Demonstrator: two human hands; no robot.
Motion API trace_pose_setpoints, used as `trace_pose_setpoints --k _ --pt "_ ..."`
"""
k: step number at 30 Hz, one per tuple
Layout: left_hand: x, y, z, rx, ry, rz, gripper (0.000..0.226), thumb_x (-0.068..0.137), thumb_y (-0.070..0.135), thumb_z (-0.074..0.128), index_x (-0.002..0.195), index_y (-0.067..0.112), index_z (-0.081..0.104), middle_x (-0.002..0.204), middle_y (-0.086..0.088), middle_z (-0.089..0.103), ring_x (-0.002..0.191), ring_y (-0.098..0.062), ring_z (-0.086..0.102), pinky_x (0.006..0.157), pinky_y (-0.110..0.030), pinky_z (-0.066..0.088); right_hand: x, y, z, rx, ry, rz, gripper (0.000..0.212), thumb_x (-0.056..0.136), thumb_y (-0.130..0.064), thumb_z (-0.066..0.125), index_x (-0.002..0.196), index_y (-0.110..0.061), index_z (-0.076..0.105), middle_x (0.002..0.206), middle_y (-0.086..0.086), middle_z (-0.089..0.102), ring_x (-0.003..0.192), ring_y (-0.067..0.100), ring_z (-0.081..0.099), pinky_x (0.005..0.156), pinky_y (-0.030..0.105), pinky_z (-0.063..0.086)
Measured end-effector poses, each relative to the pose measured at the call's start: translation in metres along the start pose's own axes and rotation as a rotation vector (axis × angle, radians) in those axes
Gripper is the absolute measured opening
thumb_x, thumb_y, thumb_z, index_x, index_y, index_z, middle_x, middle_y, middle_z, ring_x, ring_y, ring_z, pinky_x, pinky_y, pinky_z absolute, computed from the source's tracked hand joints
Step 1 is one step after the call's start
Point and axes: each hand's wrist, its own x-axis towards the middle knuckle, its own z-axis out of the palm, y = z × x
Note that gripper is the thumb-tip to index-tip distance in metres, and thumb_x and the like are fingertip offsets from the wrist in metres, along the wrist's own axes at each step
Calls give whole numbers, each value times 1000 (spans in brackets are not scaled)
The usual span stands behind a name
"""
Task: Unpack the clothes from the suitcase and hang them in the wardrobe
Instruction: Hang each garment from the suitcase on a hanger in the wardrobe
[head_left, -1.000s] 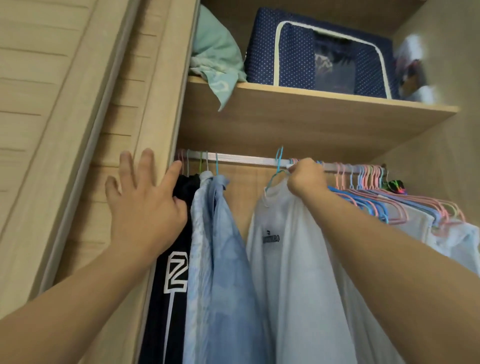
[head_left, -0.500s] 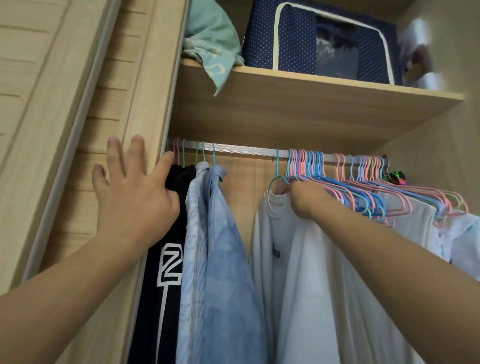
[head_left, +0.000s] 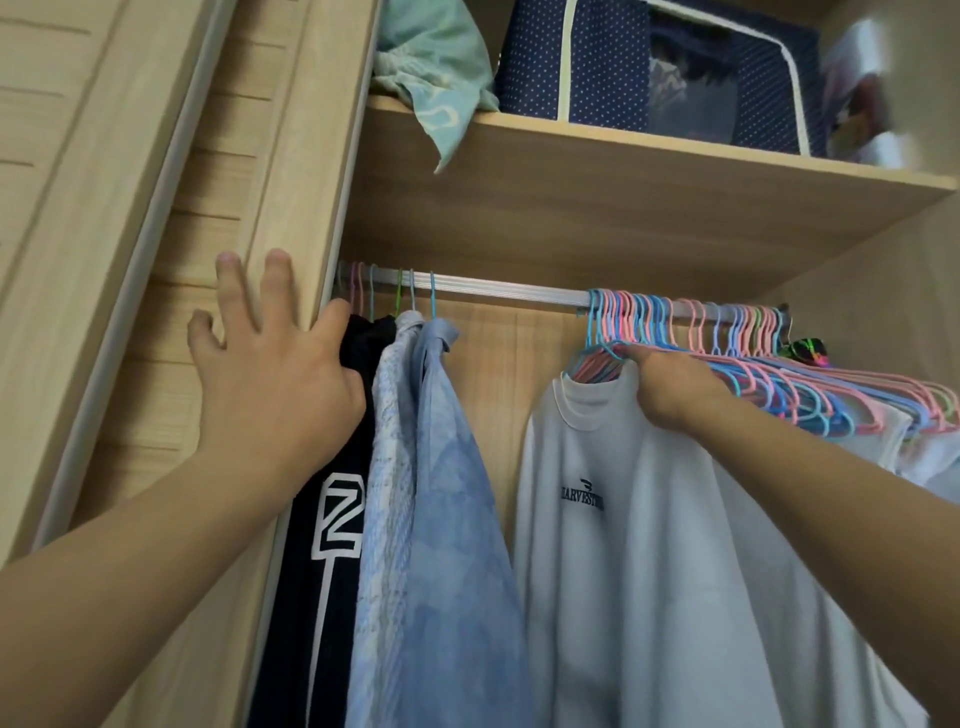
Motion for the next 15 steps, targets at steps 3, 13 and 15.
trace_pose_setpoints --k 3,13,15 --pt "1 0 -1 -6 -22 3 54 71 21 63 125 17 62 157 -23 24 146 -53 14 104 -70 30 5 -7 -7 -49 -23 15 39 96 -7 45 134 -4 51 131 22 58 117 39 59 95 43 49" --pt "-1 -4 2 -2 -7 12 41 71 18 67 112 10 66 156 -26 26 146 -54 16 103 -70 31 31 -59 5 -88 -123 -127 40 95 -10 50 132 -19 62 136 9 60 123 30 58 102 39 49" --pt "0 -3 1 -1 -9 15 41 71 18 67 110 9 65 156 -26 25 146 -54 16 102 -71 32 31 -56 -9 -45 -65 -148 34 98 -17 50 128 -19 65 131 11 61 119 33 59 97 39 51"
